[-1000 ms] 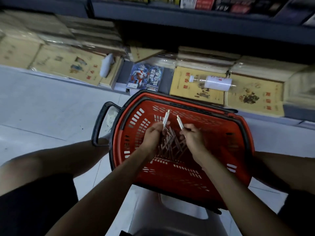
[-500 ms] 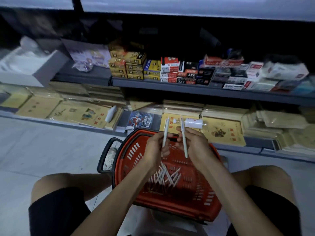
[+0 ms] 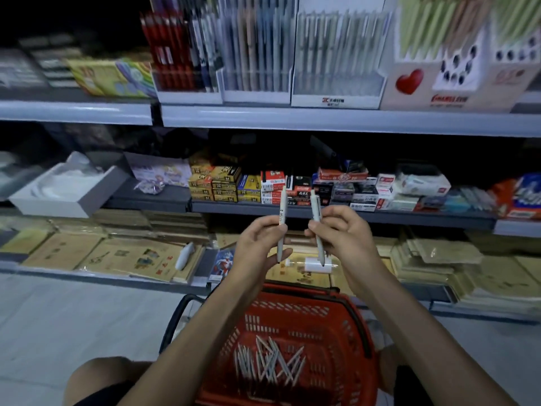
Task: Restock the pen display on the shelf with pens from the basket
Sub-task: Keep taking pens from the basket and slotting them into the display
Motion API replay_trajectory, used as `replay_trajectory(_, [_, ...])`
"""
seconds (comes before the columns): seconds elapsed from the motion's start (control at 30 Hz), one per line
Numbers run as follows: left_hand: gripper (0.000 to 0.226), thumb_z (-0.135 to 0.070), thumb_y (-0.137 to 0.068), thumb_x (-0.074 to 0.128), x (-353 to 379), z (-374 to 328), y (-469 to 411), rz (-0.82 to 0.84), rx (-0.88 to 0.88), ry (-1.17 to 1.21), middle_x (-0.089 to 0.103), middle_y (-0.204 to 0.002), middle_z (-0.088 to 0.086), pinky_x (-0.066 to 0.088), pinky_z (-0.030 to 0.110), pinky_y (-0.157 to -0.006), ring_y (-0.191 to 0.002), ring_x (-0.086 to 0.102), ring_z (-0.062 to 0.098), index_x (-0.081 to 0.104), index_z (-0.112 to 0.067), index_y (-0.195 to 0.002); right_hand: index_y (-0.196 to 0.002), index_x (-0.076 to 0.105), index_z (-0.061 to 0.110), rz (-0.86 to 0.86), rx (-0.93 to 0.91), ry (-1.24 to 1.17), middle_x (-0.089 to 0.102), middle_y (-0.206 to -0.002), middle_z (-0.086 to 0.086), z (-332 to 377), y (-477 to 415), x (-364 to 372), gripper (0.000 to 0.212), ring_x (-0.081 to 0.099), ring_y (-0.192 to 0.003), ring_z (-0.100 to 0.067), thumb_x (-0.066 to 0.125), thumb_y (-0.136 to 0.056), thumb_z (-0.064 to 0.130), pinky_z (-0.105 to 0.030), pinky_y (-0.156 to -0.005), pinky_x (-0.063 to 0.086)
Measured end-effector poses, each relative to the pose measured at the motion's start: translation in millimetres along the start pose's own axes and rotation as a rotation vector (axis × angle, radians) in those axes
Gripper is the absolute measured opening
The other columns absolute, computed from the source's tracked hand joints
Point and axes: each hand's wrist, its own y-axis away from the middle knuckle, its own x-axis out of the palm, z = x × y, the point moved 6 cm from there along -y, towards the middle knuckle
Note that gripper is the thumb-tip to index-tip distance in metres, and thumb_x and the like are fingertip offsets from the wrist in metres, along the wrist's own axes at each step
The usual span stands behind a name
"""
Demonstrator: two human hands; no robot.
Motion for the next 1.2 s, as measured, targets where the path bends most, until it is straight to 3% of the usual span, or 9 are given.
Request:
replay_trajectory(0.27, [0.028, -0.015, -0.100, 0.067, 49, -72, -12, 0.105, 0.124, 0.099, 0.073, -0.101, 0.009, 0.061, 0.038, -0.088, -0.092, 0.072, 0.017, 0.069, -0.005, -0.126, -0.097, 0.055, 0.009, -0.023, -0.176, 0.036, 0.065, -0.089, -0.011, 91, -21, -1, 0.019, 0.070, -0.074, -0.021, 0.067, -0.093, -0.006, -0.026, -0.069, 0.060])
replay_trajectory(0.43, [0.021, -0.019, -0.103, 0.062, 81, -106, -22, 0.146, 0.183, 0.066, 0.073, -0.096, 0.006, 0.057, 0.042, -0.091, -0.089, 0.069, 0.017, 0.078, -0.015, -0.116, -0.098, 0.059, 0.009, 0.004, -0.252, 0.014, 0.056, -0.069, -0.002, 141, -38, 0, 0.016, 0.050, -0.056, -0.013, 0.061, -0.091, -0.006, -0.022, -0.048, 0.037])
replay_trajectory(0.5, [0.020, -0.018, -0.104, 0.061, 94, -118, -26, 0.152, 0.200, 0.062, 0.073, -0.095, 0.007, 0.058, 0.040, -0.086, -0.086, 0.069, 0.016, 0.078, -0.014, -0.113, -0.103, 0.069, 0.009, -0.004, -0.320, 0.063, 0.060, -0.061, 0.010, 162, -42, 0, 0.011, 0.052, -0.055, -0.006, 0.071, -0.092, 0.009, -0.019, -0.052, 0.040])
replay_trajectory(0.6, [0.019, -0.019, -0.105, 0.059, 114, -135, -33, 0.181, 0.208, 0.056, 0.073, -0.094, 0.007, 0.058, 0.037, -0.081, -0.084, 0.066, 0.018, 0.076, -0.011, -0.110, -0.104, 0.075, 0.016, -0.047, -0.437, 0.185, 0.075, -0.085, 0.005, 190, -48, -1, 0.015, 0.069, -0.075, -0.003, 0.078, -0.090, 0.020, -0.018, -0.073, 0.052])
replay_trajectory(0.73, [0.021, -0.021, -0.106, 0.058, 134, -157, -43, 0.218, 0.281, -0.073, 0.072, -0.095, 0.006, 0.059, 0.036, -0.089, -0.088, 0.068, 0.020, 0.078, -0.017, -0.110, -0.096, 0.075, 0.017, -0.100, -0.528, 0.239, 0.078, -0.085, -0.002, 213, -58, -13, 0.011, 0.074, -0.075, -0.006, 0.081, -0.087, 0.017, -0.016, -0.075, 0.057])
replay_trajectory(0.87, [0.014, -0.019, -0.101, 0.067, 151, -186, -57, 0.137, 0.504, -0.340, 0.080, -0.093, -0.005, 0.058, 0.017, -0.079, -0.088, 0.072, 0.004, 0.080, -0.026, -0.098, -0.097, 0.076, 0.014, -0.148, -0.567, 0.294, 0.078, -0.091, 0.002, 234, -77, -29, 0.010, 0.075, -0.085, -0.009, 0.081, -0.088, 0.016, -0.020, -0.081, 0.058])
replay_trajectory(1.0, [0.007, -0.024, -0.094, 0.077, 168, -216, -88, -0.004, 0.643, -0.504, 0.079, -0.088, -0.007, 0.059, 0.031, -0.088, -0.086, 0.073, 0.005, 0.080, -0.017, -0.095, -0.095, 0.077, 0.016, -0.220, -0.618, 0.363, 0.078, -0.090, 0.003, 254, -102, -38, 0.007, 0.075, -0.089, -0.013, 0.079, -0.090, 0.020, -0.035, -0.091, 0.060])
replay_trajectory(1.1, [0.008, -0.026, -0.092, 0.078, 182, -237, -108, -0.034, 0.701, -0.610, 0.078, -0.084, -0.013, 0.060, 0.042, -0.088, -0.086, 0.074, 0.008, 0.079, -0.030, -0.085, -0.095, 0.076, 0.018, -0.239, -0.650, 0.332, 0.076, -0.089, 0.005, 270, -119, -38, 0.008, 0.075, -0.088, -0.010, 0.080, -0.089, 0.015, -0.030, -0.090, 0.061])
replay_trajectory(1.2, [0.010, -0.029, -0.091, 0.078, 190, -254, -131, -0.092, 0.715, -0.649, 0.078, -0.084, -0.016, 0.060, 0.041, -0.088, -0.087, 0.074, 0.005, 0.079, -0.032, -0.082, -0.095, 0.078, 0.015, -0.257, -0.675, 0.314, 0.077, -0.087, 0.005, 284, -142, -40, 0.010, 0.075, -0.084, -0.008, 0.081, -0.087, 0.012, -0.029, -0.087, 0.062])
